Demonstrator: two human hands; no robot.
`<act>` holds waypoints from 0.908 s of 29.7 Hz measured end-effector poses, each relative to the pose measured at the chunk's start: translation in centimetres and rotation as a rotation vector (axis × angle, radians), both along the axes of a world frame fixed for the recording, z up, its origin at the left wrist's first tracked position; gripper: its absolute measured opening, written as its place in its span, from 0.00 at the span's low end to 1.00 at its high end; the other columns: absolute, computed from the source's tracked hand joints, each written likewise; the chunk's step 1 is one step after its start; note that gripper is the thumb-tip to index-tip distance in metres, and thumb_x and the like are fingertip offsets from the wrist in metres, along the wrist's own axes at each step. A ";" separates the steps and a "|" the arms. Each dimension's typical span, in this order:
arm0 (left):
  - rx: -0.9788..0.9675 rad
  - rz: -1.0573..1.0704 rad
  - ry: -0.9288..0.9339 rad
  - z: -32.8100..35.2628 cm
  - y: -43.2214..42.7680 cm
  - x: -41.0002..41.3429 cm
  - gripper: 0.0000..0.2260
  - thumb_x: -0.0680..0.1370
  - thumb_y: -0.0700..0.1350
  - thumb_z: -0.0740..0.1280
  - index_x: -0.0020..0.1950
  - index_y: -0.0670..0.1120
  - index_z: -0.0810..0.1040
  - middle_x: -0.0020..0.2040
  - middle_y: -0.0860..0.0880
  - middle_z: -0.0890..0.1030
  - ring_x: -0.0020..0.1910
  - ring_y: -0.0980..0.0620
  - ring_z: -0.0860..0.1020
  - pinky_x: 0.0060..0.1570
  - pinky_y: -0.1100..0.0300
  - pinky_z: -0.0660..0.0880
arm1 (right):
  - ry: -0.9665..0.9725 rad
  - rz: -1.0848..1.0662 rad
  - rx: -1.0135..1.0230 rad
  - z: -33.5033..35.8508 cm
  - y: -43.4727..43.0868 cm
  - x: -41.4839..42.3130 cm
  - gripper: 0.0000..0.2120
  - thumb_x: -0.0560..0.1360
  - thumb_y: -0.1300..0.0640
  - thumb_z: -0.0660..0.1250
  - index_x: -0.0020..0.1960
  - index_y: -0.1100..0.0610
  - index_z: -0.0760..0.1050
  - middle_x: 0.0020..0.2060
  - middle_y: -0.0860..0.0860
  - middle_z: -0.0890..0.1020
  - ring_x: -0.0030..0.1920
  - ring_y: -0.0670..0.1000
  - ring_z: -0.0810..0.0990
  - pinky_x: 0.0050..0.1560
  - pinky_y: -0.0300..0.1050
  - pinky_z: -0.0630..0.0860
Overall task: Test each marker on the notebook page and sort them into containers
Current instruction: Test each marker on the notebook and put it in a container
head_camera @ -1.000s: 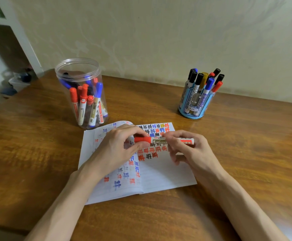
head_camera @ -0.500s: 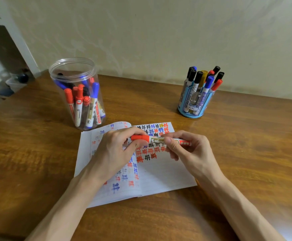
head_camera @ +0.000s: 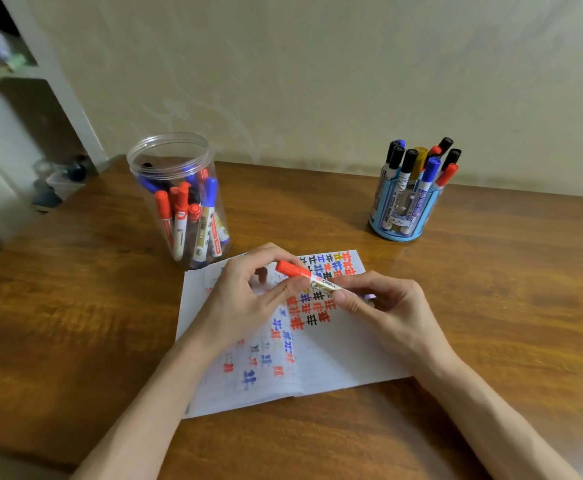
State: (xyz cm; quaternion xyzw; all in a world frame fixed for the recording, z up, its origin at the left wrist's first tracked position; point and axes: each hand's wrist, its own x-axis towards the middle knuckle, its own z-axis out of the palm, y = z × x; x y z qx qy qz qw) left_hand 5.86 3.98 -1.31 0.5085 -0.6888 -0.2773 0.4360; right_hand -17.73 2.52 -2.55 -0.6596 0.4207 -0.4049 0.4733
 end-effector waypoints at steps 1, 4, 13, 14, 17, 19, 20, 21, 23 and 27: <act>0.008 -0.004 0.041 0.3 0.0 0.0 0.09 0.77 0.54 0.72 0.53 0.51 0.83 0.49 0.58 0.84 0.54 0.53 0.82 0.44 0.62 0.78 | 0.022 0.016 -0.027 0.1 0.0 0.1 0.09 0.74 0.53 0.77 0.54 0.50 0.88 0.49 0.44 0.89 0.50 0.48 0.87 0.52 0.45 0.83; 0.021 -0.010 0.173 1.3 0.2 -0.3 0.07 0.79 0.48 0.72 0.54 0.47 0.84 0.50 0.55 0.85 0.55 0.53 0.83 0.51 0.64 0.79 | 0.165 0.068 -0.130 0.0 -0.1 0.7 0.11 0.74 0.51 0.77 0.56 0.45 0.87 0.49 0.38 0.88 0.50 0.44 0.86 0.54 0.44 0.80; -0.412 0.205 0.230 10.0 -0.8 4.6 0.13 0.84 0.40 0.66 0.68 0.44 0.78 0.58 0.51 0.85 0.58 0.53 0.83 0.56 0.59 0.79 | 0.216 0.066 -0.136 -0.6 -0.9 1.8 0.22 0.74 0.53 0.79 0.65 0.41 0.81 0.53 0.37 0.87 0.51 0.43 0.86 0.56 0.43 0.82; -0.491 0.246 0.220 11.1 -1.2 5.6 0.14 0.84 0.39 0.66 0.69 0.42 0.76 0.57 0.49 0.84 0.59 0.52 0.83 0.57 0.59 0.78 | 0.212 0.060 -0.138 -0.7 -0.8 1.9 0.20 0.74 0.54 0.79 0.64 0.42 0.82 0.52 0.37 0.87 0.50 0.43 0.86 0.54 0.43 0.82; -0.698 0.379 0.137 13.7 -2.3 8.1 0.15 0.84 0.38 0.66 0.70 0.38 0.71 0.56 0.45 0.83 0.56 0.48 0.84 0.57 0.57 0.78 | 0.221 0.062 -0.139 -0.9 -0.7 2.0 0.17 0.74 0.53 0.79 0.61 0.42 0.83 0.52 0.37 0.86 0.50 0.42 0.86 0.53 0.43 0.82; -0.754 0.430 0.099 14.3 -2.8 9.0 0.15 0.83 0.38 0.66 0.69 0.38 0.71 0.54 0.47 0.83 0.55 0.48 0.84 0.56 0.57 0.78 | 0.234 0.066 -0.136 -0.9 -0.6 1.9 0.17 0.74 0.53 0.78 0.61 0.41 0.83 0.52 0.36 0.86 0.51 0.42 0.86 0.54 0.42 0.82; -0.760 0.449 0.084 14.5 -3.0 9.3 0.14 0.83 0.38 0.67 0.68 0.38 0.71 0.53 0.47 0.83 0.54 0.48 0.84 0.56 0.58 0.78 | 0.240 0.065 -0.135 -1.0 -0.7 1.8 0.17 0.74 0.53 0.79 0.61 0.41 0.83 0.52 0.35 0.86 0.51 0.42 0.86 0.54 0.41 0.82; -0.758 0.467 0.074 14.4 -3.1 9.5 0.14 0.83 0.38 0.67 0.68 0.39 0.72 0.52 0.47 0.83 0.54 0.48 0.84 0.56 0.59 0.78 | 0.247 0.064 -0.138 -1.0 -0.6 1.8 0.17 0.74 0.53 0.79 0.61 0.40 0.83 0.52 0.35 0.86 0.51 0.41 0.86 0.53 0.40 0.81; -0.753 0.494 0.063 14.1 -3.3 9.8 0.13 0.83 0.39 0.67 0.67 0.40 0.73 0.51 0.48 0.83 0.54 0.50 0.84 0.55 0.60 0.79 | 0.260 0.059 -0.154 -1.0 -0.6 1.8 0.17 0.75 0.54 0.79 0.60 0.39 0.83 0.51 0.33 0.85 0.51 0.40 0.85 0.53 0.38 0.81; -0.676 0.540 0.017 13.0 -3.7 10.3 0.14 0.82 0.40 0.68 0.68 0.42 0.74 0.52 0.48 0.83 0.54 0.54 0.84 0.53 0.62 0.79 | 0.300 0.062 -0.186 -0.9 -0.5 1.9 0.18 0.76 0.54 0.78 0.61 0.37 0.82 0.52 0.29 0.83 0.52 0.38 0.84 0.53 0.34 0.79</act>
